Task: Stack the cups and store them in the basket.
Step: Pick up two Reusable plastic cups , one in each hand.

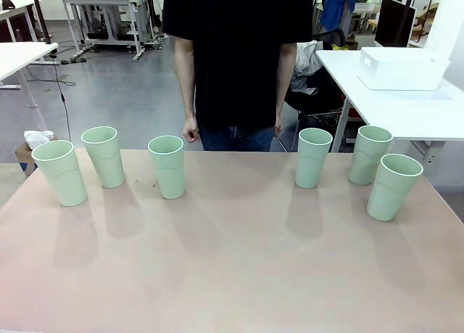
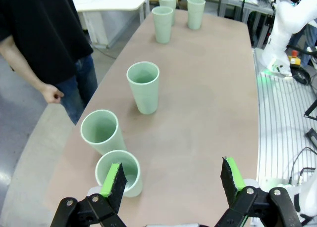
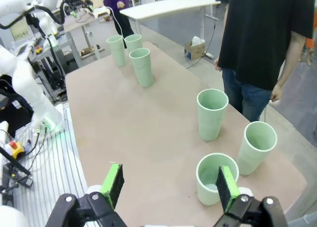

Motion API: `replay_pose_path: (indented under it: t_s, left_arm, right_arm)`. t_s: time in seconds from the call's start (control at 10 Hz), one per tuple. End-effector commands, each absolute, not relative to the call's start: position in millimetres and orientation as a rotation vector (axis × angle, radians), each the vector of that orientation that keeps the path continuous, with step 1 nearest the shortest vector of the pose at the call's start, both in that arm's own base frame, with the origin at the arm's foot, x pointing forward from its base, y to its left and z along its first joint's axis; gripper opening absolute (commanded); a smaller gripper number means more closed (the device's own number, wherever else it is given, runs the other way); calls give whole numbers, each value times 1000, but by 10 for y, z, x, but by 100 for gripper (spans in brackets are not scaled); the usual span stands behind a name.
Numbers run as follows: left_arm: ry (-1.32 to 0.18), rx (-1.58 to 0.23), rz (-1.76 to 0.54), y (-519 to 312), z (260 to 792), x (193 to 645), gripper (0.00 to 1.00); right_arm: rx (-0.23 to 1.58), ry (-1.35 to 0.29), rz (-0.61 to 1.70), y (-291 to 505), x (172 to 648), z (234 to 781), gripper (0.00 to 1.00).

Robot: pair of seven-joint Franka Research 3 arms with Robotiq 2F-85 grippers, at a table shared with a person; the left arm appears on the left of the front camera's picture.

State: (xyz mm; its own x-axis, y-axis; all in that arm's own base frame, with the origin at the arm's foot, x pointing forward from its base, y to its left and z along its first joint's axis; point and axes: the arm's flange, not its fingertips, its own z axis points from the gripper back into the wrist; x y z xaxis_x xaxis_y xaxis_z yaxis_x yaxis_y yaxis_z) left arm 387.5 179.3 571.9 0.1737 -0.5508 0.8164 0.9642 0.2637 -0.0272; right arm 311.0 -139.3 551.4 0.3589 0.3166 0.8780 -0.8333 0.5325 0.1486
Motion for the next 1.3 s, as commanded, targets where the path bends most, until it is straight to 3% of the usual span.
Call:
replay_pose_path:
  t_s: [0.0, 0.3, 0.7, 1.0, 1.2]
  left_arm:
    - [-751, -689, -1200, 1950, 5777, 4395, 100]
    - [-747, -740, -1288, 2096, 5487, 4904, 100]
    - [-869, -903, -1389, 2507, 5053, 5327, 100]
    - [-873, -1012, -1405, 2741, 4634, 5512, 100]
    - [-886, -1045, -1378, 2816, 4480, 5537, 100]
  right_arm:
    - [756, -923, 841, -1488, 3784, 5567, 100]
    - [800, -983, 911, -1632, 4424, 5262, 100]
    - [948, -991, 1083, -2081, 4946, 4618, 100]
    - [1055, -936, 1082, -2409, 5133, 3990, 100]
    - [1026, -986, 1051, -2418, 5123, 3688, 100]
